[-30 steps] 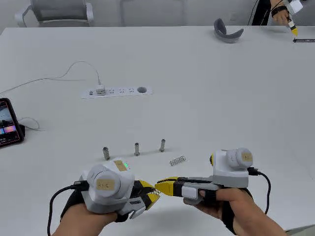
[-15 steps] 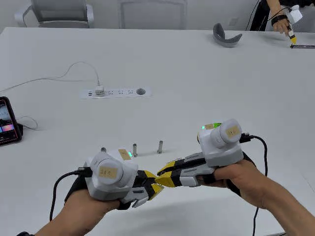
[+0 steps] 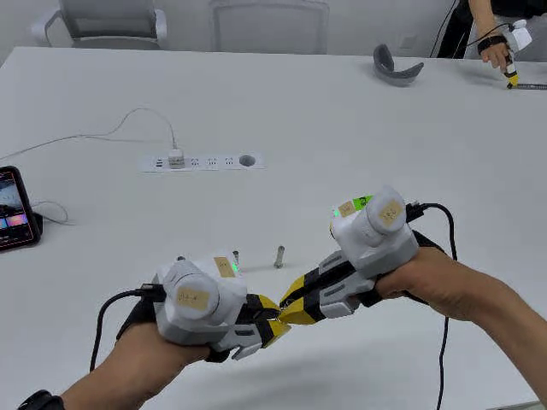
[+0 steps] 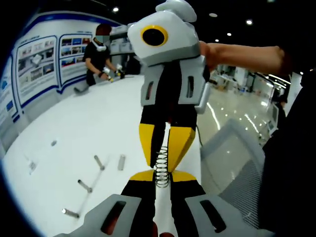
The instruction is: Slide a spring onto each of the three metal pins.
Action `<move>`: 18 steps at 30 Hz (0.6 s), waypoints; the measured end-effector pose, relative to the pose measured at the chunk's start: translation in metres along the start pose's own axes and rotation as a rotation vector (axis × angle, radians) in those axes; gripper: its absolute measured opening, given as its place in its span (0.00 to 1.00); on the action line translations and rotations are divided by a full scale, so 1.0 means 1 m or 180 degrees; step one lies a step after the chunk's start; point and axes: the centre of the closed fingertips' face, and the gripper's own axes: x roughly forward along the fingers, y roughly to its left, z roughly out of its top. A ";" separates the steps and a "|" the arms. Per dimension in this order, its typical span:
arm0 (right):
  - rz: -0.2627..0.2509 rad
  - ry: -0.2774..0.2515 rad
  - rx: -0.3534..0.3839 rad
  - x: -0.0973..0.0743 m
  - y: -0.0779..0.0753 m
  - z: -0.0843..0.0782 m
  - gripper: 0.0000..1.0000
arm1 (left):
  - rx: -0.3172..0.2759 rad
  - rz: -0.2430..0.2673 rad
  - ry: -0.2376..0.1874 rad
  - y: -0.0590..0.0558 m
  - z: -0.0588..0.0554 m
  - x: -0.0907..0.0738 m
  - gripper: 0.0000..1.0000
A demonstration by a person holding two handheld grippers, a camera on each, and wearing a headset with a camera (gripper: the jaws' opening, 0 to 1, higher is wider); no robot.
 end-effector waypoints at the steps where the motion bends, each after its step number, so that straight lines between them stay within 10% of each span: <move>1: 0.0013 0.0027 -0.0016 0.000 0.001 -0.001 0.12 | 0.0031 -0.0015 0.0008 -0.001 0.000 0.000 0.10; 18: 0.0088 0.0226 -0.0197 0.002 0.006 -0.015 0.12 | 0.0177 -0.0123 0.0021 -0.011 -0.006 0.005 0.10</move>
